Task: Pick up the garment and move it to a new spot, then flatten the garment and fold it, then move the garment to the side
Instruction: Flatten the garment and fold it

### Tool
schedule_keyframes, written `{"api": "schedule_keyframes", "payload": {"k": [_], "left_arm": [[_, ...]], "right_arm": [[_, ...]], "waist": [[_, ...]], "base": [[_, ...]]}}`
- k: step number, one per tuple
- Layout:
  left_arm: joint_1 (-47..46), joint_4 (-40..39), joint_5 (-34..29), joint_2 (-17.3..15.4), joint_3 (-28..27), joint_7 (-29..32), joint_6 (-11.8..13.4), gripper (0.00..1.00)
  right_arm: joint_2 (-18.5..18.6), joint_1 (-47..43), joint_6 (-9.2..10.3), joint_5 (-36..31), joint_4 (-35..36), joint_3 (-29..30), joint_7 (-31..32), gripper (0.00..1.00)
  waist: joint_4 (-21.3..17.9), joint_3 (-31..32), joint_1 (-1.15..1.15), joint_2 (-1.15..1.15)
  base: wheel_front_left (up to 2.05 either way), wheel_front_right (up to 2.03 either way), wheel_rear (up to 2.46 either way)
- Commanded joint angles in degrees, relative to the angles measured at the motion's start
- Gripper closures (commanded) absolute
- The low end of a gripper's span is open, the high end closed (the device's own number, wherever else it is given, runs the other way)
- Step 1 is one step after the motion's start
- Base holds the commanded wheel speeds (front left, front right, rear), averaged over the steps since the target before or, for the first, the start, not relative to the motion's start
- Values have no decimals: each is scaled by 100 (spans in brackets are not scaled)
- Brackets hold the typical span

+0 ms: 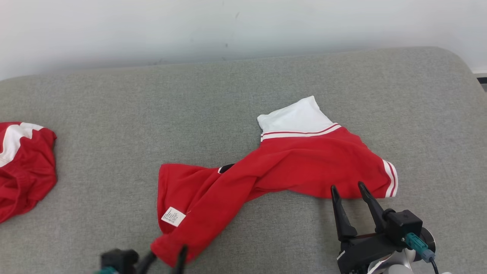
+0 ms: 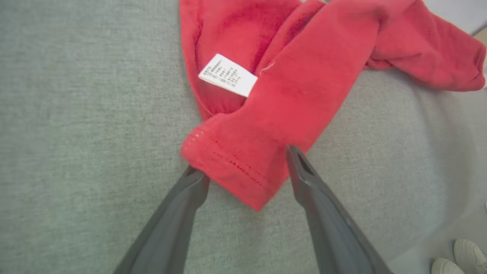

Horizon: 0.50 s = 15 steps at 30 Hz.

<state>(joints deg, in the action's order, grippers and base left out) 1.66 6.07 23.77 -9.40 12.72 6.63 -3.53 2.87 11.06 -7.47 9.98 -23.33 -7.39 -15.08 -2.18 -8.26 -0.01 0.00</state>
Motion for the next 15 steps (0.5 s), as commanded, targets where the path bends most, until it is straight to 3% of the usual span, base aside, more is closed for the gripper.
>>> {"api": "schedule_keyframes", "payload": {"k": [1,7,15], "left_arm": [[-73,-134,45,-66,-104,29,33,0],[-569,-350,129,-271,-377,200,110,0],[-1437,236,23,-502,-516,587,301,0]], "right_arm": [[1,-91,-4,-1,1,28,3,0],[1,-72,-4,45,-2,-2,2,0],[1,66,-4,76,-17,-141,0,0]], "waist": [[-21,5,1,0],[-90,-43,1,0],[-389,-146,1,0]], "base": [[0,0,0],[0,0,0],[0,0,0]]}}
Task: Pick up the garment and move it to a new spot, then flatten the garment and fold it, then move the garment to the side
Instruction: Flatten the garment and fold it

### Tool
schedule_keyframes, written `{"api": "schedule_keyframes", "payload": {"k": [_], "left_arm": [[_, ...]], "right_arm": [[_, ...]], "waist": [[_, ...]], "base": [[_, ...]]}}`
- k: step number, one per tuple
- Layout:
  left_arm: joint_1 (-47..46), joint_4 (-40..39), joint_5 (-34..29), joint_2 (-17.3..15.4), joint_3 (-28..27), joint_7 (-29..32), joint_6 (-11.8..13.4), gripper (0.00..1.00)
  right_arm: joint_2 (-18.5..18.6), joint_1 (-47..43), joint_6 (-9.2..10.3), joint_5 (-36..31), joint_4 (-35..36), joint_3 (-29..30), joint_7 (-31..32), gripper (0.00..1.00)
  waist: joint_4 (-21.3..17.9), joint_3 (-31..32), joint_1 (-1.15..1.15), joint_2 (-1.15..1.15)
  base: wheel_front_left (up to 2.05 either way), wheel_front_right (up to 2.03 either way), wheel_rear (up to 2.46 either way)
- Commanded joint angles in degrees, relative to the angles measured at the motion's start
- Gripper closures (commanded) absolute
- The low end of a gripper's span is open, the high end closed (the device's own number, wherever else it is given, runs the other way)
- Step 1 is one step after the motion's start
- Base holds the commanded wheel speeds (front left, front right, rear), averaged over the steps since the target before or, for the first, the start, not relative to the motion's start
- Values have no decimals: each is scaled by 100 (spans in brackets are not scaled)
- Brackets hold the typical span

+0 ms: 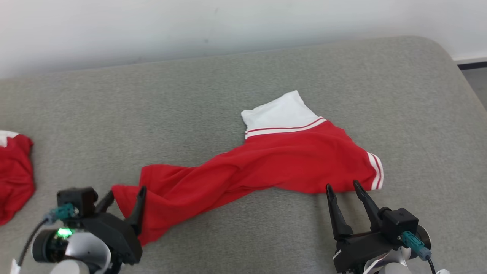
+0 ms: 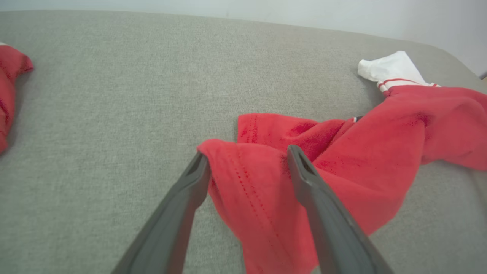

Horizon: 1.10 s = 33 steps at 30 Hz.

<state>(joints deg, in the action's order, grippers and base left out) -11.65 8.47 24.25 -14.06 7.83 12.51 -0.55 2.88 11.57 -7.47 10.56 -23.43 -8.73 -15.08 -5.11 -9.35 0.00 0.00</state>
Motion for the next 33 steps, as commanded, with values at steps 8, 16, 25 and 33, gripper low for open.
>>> {"api": "schedule_keyframes", "payload": {"k": [8,16,25,33], "left_arm": [[35,-172,69,-154,-20,269,19,0],[709,-1153,135,-233,122,937,250,0],[1092,-2382,-54,-523,71,1753,666,0],[86,-1510,113,-376,106,1502,442,0]], "right_arm": [[-1,-106,-4,-1,-13,90,-3,0],[0,-229,-4,-38,1,162,-1,0],[-1,-163,-4,-18,48,50,27,0],[-1,-30,-4,-3,74,51,56,0]], "waist": [[-204,-2,0,0],[84,109,0,0],[221,106,0,0],[32,-215,0,0]], "base": [[0,0,0],[0,0,0],[0,0,0],[0,0,0]]}}
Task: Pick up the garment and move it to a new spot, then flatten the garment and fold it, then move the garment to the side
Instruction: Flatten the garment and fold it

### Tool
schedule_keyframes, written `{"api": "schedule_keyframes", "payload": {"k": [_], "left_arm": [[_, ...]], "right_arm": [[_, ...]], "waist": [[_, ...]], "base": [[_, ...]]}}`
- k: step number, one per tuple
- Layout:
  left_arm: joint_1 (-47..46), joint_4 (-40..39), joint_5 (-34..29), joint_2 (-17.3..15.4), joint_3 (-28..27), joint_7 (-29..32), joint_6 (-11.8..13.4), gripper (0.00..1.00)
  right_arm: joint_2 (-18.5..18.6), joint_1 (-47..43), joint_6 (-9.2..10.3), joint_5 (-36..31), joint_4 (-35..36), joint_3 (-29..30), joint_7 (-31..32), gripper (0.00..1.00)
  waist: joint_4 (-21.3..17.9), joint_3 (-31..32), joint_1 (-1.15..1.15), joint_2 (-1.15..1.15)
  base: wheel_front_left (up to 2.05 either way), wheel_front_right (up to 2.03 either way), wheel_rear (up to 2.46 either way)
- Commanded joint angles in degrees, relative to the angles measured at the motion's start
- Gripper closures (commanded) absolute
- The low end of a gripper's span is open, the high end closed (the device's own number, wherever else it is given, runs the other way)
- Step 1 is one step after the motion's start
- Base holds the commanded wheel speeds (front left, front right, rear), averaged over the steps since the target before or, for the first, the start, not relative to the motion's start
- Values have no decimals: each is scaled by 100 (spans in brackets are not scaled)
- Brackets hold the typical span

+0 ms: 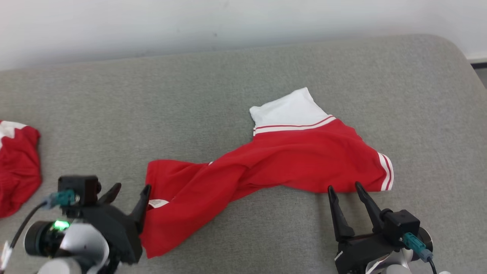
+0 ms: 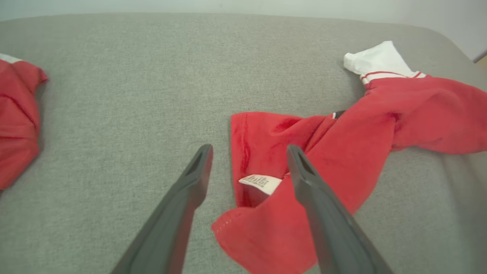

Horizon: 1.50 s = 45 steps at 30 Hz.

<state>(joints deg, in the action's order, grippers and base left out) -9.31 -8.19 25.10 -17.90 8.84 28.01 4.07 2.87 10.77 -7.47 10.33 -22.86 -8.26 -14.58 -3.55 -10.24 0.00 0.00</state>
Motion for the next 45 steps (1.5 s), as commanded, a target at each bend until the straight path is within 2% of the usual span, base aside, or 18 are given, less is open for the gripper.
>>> {"api": "schedule_keyframes", "payload": {"k": [1,4,9,17,18,19,20,24,34,38,45], "left_arm": [[-299,401,20,26,16,-116,-57,0],[-658,1104,20,84,23,-291,-133,0],[-956,1787,59,101,26,-379,-197,0],[-1162,2574,41,58,91,-463,-255,0],[-1178,2635,39,51,97,-476,-277,22],[-1191,2677,51,67,96,-519,-287,49],[-1199,2705,62,81,89,-568,-293,100],[-1416,2681,89,125,-36,-1044,-269,100],[-2520,2507,-224,262,-103,-2805,-468,100],[-2904,2653,-332,235,-95,-3133,-479,100],[-3253,3517,-529,48,-5,-3242,-423,100]], "right_arm": [[0,76,-4,22,30,4,7,0],[1,120,-4,23,50,-33,13,0],[0,182,-4,48,50,1,-1,0],[0,134,-4,144,8,-20,-40,0],[0,143,-4,152,1,-32,-45,0],[0,155,-4,173,-4,-42,-49,0],[0,170,-4,189,-10,-47,-53,0],[0,202,-4,197,-27,-74,-53,0],[0,271,-4,244,-51,-157,-64,0],[0,282,-4,256,-14,-185,-65,0],[0,317,-4,303,25,-284,-56,0]], "waist": [[-173,-173,0,0],[-357,-309,0,0],[-570,-436,0,0],[-722,-509,0,0],[-731,-509,0,0],[-735,-508,0,0],[-734,-506,0,0],[-717,-506,0,0],[-781,-567,0,0],[-845,-629,0,0],[-975,-783,0,0]], "base": [[0,0,0],[0,0,0],[0,0,0],[0,0,0],[0,0,0],[0,0,0],[0,0,0],[0,0,0],[0,0,0],[0,0,0],[0,0,0]]}}
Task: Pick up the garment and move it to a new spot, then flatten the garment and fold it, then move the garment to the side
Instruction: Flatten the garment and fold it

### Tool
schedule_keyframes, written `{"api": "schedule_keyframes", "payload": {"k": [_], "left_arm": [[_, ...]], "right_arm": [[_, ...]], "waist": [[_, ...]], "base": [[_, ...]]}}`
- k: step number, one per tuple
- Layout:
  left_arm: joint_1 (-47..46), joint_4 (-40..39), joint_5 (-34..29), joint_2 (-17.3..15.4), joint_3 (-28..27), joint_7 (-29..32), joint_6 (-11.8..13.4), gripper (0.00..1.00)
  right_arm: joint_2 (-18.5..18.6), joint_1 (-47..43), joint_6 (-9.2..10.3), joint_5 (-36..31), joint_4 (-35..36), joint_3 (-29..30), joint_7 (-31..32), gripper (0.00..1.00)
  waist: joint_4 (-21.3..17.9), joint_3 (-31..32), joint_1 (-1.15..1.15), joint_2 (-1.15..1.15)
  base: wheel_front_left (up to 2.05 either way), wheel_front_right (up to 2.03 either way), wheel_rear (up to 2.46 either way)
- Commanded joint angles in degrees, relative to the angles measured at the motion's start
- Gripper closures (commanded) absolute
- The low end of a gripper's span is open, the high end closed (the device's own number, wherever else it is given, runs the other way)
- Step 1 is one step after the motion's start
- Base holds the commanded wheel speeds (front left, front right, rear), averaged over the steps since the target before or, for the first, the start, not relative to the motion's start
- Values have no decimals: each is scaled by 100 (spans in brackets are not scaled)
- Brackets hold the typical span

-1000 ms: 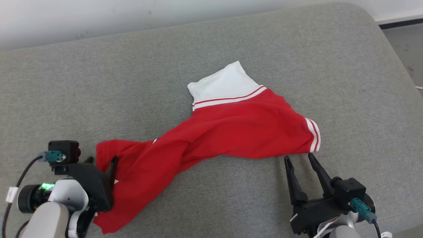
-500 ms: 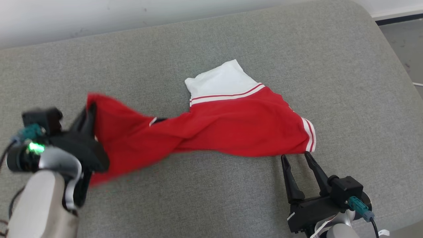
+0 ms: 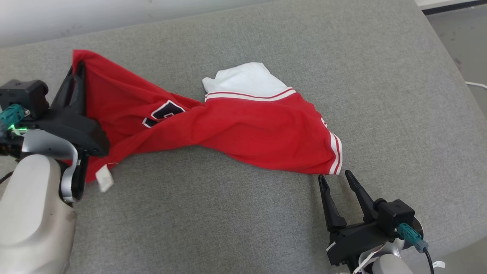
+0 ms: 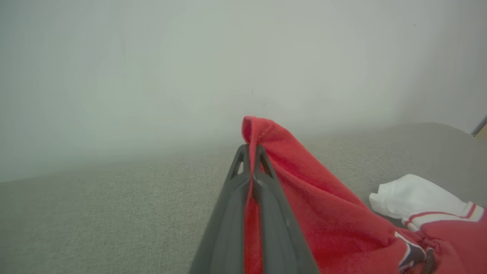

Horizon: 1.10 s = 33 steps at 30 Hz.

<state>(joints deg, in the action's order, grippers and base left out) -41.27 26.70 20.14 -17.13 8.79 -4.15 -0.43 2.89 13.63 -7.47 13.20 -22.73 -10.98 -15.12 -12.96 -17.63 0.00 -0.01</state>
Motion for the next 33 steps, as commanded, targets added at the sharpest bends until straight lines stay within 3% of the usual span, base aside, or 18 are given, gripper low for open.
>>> {"api": "schedule_keyframes", "payload": {"k": [1,2,3,4,11,16,24,28,33], "left_arm": [[-67,169,-70,-49,-3,-44,58,100],[-67,169,-70,-49,-3,-44,58,100],[-75,295,-82,-59,9,-50,80,68],[-91,412,-86,-53,10,-80,99,0],[106,820,80,115,-58,-387,163,0],[568,601,283,256,-145,-853,43,0],[1763,-689,177,436,-320,-1104,-235,0],[2516,-1597,-138,721,-665,-1099,-247,0],[3216,-2101,-396,1103,-1002,-1100,-359,0]], "right_arm": [[-3,30,-4,12,14,-14,-3,0],[-3,30,-4,12,14,-14,-3,0],[-2,33,-4,5,14,-15,-3,0],[-3,35,-4,-6,12,-11,-3,0],[-2,-23,-4,-126,-50,117,-3,0],[-2,-115,-4,-198,-99,254,-3,0],[-1,-316,-4,-379,-62,500,4,0],[-1,-390,-4,-435,7,602,38,0],[-1,-413,-4,-498,84,689,127,0]], "waist": [[-37,-59,0,1],[-37,-59,0,1],[-36,-72,0,1],[-31,-82,0,1],[171,13,0,1],[389,252,0,1],[739,623,0,1],[912,741,0,1],[1074,829,0,1]], "base": [[0,0,0],[0,0,0],[0,0,0],[0,0,0],[0,0,0],[0,0,0],[0,0,0],[0,0,0],[0,0,0]]}}
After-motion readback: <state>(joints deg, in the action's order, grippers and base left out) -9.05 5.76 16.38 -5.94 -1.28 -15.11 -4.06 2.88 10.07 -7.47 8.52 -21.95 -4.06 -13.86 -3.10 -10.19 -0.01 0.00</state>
